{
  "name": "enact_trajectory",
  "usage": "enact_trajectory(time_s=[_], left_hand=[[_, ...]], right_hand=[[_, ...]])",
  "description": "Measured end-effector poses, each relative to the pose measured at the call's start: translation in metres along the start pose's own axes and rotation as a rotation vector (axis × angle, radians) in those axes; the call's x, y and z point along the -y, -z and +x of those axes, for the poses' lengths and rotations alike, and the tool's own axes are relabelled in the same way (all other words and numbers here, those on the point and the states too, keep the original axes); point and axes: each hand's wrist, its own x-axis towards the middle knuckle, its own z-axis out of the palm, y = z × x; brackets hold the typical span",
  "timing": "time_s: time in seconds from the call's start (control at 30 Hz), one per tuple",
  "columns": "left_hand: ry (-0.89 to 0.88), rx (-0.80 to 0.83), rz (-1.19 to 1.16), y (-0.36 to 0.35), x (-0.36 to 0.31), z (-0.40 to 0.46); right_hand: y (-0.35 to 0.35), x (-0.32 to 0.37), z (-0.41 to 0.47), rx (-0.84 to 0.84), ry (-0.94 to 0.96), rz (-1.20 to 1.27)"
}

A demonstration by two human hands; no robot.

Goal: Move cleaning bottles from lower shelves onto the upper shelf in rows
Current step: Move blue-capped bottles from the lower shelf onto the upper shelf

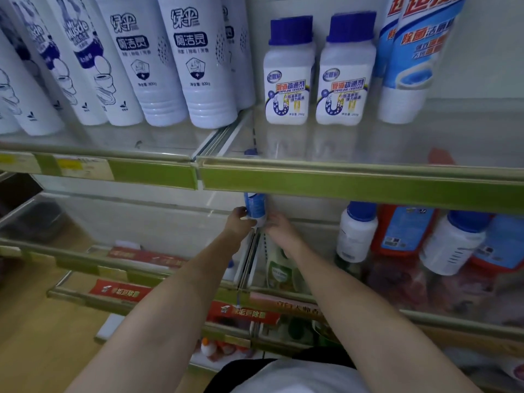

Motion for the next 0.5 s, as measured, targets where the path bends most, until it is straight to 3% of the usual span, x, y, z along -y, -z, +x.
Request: enact_trajectory(time_s=[0.3, 0.5], left_hand=[[-0.02, 0.071, -0.078, -0.001, -0.004, -0.006], [-0.004, -0.038, -0.139, 0.002, -0.003, -0.035]], right_hand=[[-0.007, -0.006, 0.008, 0.076, -0.041, -0.058], [-0.008, 0.008, -0.038, 0.062, -0.016, -0.016]])
